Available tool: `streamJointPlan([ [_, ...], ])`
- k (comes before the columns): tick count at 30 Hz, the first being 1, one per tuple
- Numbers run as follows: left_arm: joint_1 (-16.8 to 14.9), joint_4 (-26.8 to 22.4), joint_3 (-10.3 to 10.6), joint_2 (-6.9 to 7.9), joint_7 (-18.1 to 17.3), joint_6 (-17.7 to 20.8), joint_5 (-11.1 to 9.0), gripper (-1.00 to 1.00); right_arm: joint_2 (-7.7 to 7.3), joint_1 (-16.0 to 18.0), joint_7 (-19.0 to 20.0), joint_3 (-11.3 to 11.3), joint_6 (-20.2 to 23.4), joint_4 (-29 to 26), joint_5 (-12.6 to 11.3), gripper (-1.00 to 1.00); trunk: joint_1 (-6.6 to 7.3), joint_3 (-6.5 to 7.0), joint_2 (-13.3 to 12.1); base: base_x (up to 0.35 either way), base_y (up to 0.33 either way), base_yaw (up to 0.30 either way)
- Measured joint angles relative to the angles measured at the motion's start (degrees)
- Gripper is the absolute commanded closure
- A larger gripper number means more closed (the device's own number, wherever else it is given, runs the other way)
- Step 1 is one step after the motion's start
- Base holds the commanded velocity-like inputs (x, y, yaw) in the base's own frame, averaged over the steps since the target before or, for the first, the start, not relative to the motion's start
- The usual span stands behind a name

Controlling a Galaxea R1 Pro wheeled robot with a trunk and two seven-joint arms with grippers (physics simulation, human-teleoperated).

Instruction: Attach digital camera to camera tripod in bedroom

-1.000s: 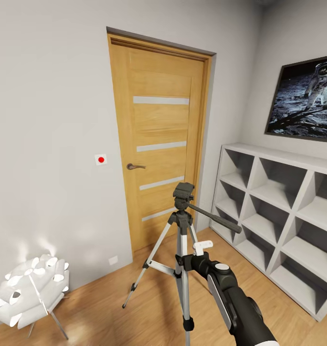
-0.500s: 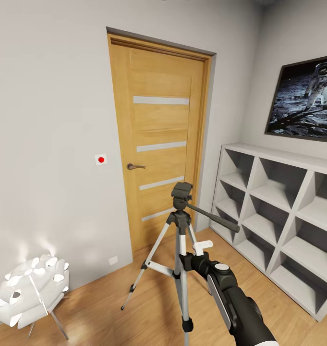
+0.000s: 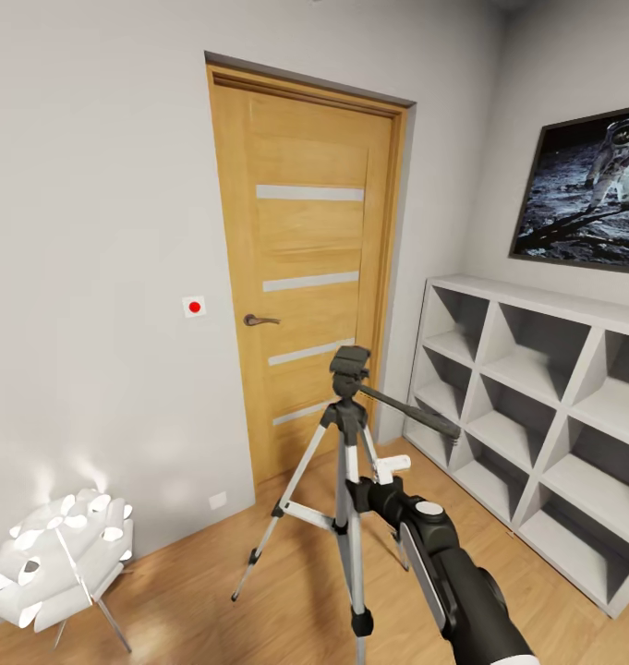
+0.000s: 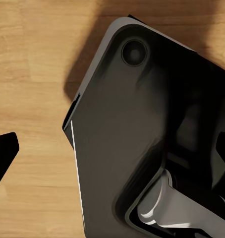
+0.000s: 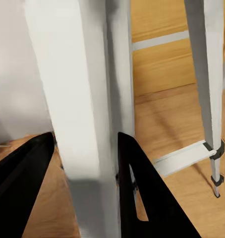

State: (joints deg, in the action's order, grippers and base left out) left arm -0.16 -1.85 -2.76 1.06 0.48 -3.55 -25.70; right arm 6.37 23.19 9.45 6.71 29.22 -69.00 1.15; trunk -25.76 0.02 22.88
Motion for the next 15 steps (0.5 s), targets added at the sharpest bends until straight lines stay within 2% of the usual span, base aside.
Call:
streamJointPlan([
  [3,0.0,0.01,-0.03,0.0,0.0,0.0,0.0,-1.0,-0.19,-0.02,0.02,-0.26,0.1,-4.29,-0.02,1.0,-0.01,-0.01,-0.02,0.0,0.0,0.0],
  [5,0.0,0.0,-0.04,0.0,0.0,0.0,0.0,-1.0,-0.36,0.01,-0.01,-0.3,-0.28,-9.6,-0.01,1.0,0.0,0.01,0.02,0.0,0.0,0.0],
  [7,-0.01,0.01,-0.04,0.0,0.0,0.0,0.0,-1.0,-0.59,-0.03,0.12,-0.32,0.19,-10.8,-0.59,1.0,0.0,-0.01,-0.01,0.0,0.0,0.0],
  [9,0.0,0.0,-0.05,0.0,0.0,0.0,-0.01,-1.0,-1.19,0.01,-0.03,-0.5,0.13,-12.63,0.35,1.0,0.0,0.0,0.0,0.0,0.0,0.0],
  [12,0.0,-0.01,-0.02,0.0,0.0,0.0,0.0,-1.0,-2.19,-0.01,0.12,-0.53,0.33,-14.64,-0.56,1.0,0.0,0.0,-0.01,0.0,0.0,0.0],
  [15,0.0,0.0,-0.02,0.0,0.0,0.0,0.0,-1.0,-3.27,-0.01,0.0,-0.61,0.29,-15.92,0.23,1.0,0.0,0.0,0.0,0.0,0.0,0.0],
])
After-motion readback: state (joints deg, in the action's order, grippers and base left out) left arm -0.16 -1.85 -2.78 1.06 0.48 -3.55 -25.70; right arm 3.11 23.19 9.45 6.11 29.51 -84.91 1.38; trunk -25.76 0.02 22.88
